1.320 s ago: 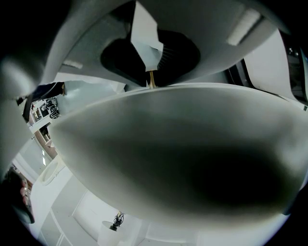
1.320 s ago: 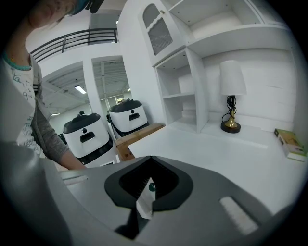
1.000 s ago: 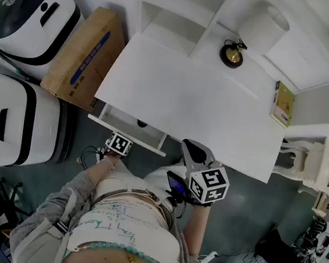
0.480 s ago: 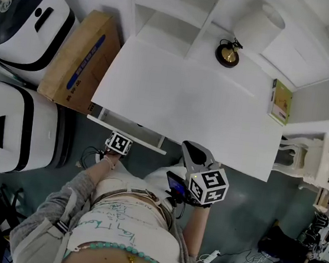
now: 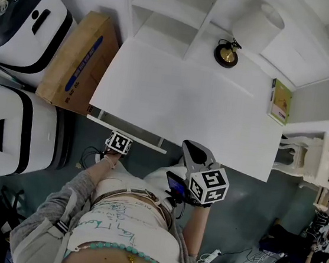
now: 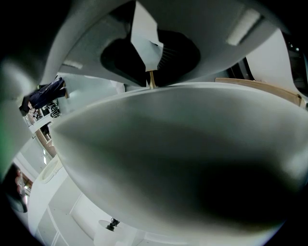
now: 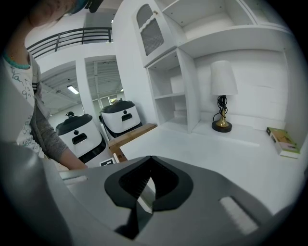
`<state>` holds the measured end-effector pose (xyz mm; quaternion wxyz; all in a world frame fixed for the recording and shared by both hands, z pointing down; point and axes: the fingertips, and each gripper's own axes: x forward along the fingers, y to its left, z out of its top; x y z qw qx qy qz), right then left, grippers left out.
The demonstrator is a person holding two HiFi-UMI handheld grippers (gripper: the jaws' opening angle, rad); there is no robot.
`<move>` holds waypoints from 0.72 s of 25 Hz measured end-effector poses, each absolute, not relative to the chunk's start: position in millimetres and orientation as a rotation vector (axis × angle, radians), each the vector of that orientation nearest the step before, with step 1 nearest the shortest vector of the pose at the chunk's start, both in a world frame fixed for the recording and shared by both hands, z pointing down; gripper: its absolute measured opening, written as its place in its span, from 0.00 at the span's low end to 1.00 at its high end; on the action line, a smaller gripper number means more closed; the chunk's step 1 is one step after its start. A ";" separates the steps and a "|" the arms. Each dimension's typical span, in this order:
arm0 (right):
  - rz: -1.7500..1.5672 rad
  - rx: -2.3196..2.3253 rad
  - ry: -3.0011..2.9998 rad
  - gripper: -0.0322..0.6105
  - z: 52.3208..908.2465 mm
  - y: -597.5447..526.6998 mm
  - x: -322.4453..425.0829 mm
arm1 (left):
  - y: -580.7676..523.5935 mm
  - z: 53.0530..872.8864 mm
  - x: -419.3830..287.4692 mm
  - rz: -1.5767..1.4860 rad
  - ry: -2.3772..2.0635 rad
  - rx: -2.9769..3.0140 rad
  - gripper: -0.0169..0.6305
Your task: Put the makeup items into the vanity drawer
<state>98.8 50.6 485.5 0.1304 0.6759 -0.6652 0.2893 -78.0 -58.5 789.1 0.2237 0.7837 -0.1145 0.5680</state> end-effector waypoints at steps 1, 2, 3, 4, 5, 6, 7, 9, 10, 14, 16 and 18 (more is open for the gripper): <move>0.842 1.963 -1.931 0.10 486.0 50.5 99.3 | -59.2 789.9 -76.9 1.565 -0.315 2.162 0.15; 0.845 1.963 -1.930 0.10 486.4 50.3 99.8 | -60.0 790.8 -75.6 1.561 -0.314 2.163 0.15; 0.847 1.963 -1.930 0.10 486.6 50.3 100.4 | -60.8 791.6 -74.2 1.558 -0.313 2.162 0.15; 0.849 1.964 -1.929 0.10 486.8 50.5 101.2 | -61.6 791.3 -72.9 1.557 -0.313 2.162 0.15; 0.852 1.964 -1.927 0.10 487.0 50.8 102.2 | -62.8 790.0 -71.4 1.558 -0.312 2.165 0.15; 0.854 1.965 -1.924 0.10 487.4 51.0 103.2 | -64.1 788.6 -69.9 1.558 -0.311 2.169 0.15; 0.856 1.966 -1.921 0.10 487.9 51.0 104.2 | -65.2 787.8 -68.9 1.558 -0.311 2.170 0.15; 0.859 1.969 -1.915 0.10 488.7 50.7 105.8 | -66.2 790.1 -68.6 1.556 -0.317 2.159 0.15; 0.860 1.971 -1.913 0.10 488.9 50.8 106.2 | -66.8 791.6 -68.5 1.555 -0.319 2.155 0.15; 0.863 1.975 -1.908 0.10 489.1 51.2 107.7 | -69.9 789.9 -64.2 1.551 -0.318 2.159 0.15; 0.866 1.975 -1.906 0.10 489.4 50.0 108.9 | -71.5 789.5 -62.6 1.551 -0.318 2.160 0.15; 0.868 1.976 -1.905 0.10 489.7 49.0 109.9 | -71.8 789.5 -62.7 1.552 -0.317 2.158 0.15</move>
